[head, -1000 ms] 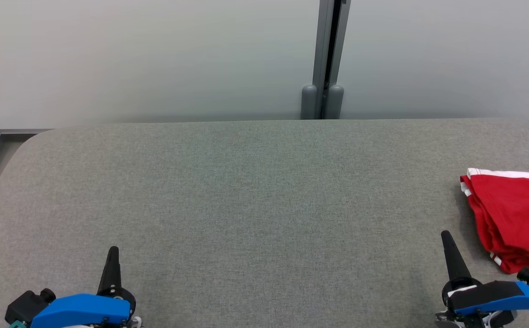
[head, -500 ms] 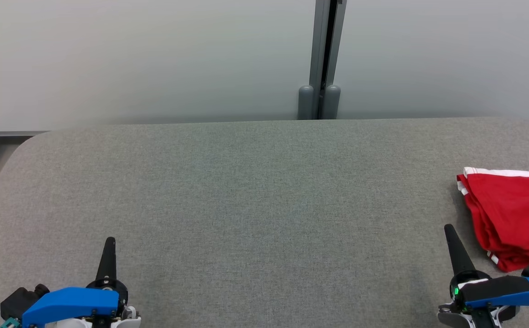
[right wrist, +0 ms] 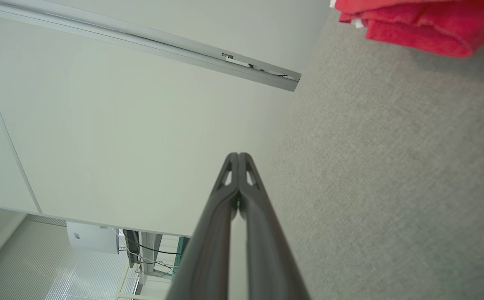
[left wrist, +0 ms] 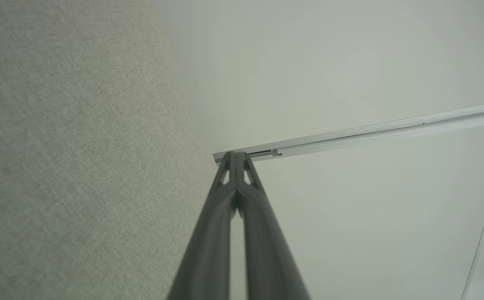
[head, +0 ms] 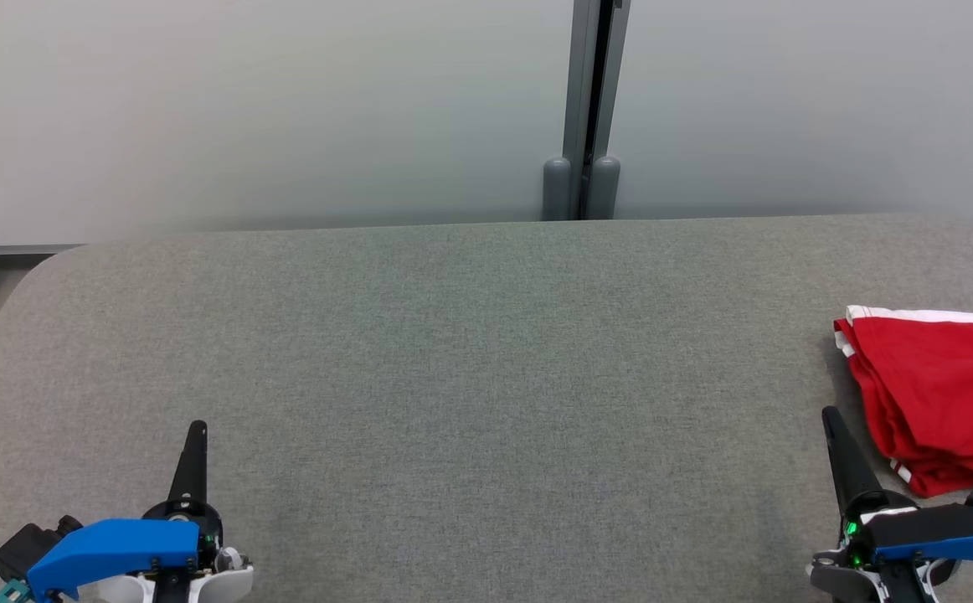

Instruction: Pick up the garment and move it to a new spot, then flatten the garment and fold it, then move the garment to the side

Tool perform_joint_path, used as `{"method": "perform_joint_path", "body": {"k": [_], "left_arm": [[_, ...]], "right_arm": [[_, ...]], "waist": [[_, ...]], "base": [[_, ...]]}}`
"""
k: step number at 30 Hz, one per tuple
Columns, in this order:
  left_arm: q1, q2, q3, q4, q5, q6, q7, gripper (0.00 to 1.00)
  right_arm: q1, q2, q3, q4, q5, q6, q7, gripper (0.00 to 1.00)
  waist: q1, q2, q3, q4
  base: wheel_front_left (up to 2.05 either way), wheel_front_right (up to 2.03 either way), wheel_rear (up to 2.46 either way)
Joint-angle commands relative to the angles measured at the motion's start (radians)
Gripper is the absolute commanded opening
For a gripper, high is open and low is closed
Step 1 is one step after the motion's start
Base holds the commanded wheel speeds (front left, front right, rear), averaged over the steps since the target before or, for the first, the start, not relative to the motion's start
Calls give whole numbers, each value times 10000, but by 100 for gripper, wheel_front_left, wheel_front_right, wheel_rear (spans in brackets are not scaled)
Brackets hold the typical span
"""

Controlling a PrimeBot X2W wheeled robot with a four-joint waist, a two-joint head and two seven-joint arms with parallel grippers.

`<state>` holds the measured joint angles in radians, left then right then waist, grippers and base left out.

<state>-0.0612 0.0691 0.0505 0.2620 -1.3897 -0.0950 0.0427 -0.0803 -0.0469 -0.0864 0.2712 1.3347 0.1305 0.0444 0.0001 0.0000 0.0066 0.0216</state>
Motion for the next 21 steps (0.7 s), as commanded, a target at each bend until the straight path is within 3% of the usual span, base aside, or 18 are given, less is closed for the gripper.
{"method": "perform_joint_path", "body": {"k": [1,21], "left_arm": [[-191,7,75,-85,-164,-74,81,0],[-394,-111,428,-146,-1347,-254,462,0]], "right_arm": [[-226,-45,-43,-112,219,3,74,0],[-278,-50,-188,-216,1702,4,438,0]], "waist": [[-1,0,-1,-7],[-1,0,-19,-118]], "base": [[0,0,0],[0,0,0]]}}
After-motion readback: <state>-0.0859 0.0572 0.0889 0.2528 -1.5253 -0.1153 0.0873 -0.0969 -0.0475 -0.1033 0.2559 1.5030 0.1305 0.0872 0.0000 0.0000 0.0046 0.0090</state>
